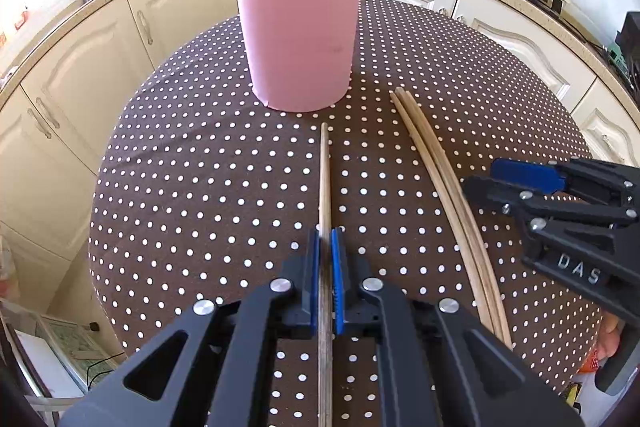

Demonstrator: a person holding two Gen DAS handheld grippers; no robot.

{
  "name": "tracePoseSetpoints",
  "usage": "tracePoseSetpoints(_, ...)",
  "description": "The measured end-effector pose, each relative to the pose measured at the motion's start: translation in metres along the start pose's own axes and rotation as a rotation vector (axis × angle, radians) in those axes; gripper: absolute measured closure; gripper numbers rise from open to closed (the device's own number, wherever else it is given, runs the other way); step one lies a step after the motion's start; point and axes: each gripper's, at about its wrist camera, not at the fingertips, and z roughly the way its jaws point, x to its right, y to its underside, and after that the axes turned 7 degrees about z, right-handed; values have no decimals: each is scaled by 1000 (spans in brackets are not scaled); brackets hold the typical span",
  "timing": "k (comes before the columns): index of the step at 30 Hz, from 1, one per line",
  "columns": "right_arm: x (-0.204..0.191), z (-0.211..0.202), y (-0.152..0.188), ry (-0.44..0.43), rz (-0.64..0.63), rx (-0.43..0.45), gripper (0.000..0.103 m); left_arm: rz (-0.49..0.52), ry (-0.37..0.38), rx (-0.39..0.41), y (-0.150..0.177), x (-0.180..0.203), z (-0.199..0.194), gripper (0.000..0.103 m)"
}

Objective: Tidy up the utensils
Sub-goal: 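Grasp a chopstick with the left tool while the right tool grasps another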

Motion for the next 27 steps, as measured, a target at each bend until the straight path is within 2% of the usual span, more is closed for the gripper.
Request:
tracePoseSetpoints(8,-16,10,-11,59,-38,-21,69,-4,12,5,-3,0,3,96)
tracePoseSetpoints(19,-4,6,-7,6,27,-37,70,-1,33,13,1,-7,3,96)
tracePoseSetpoints(21,-4,3,-5,31,22,-20,70,-1,36,13,0,-6,3,96)
tracePoseSetpoints(27,-7,8,-7,54,13,-40,70,1,40,12,0,-7,3,96)
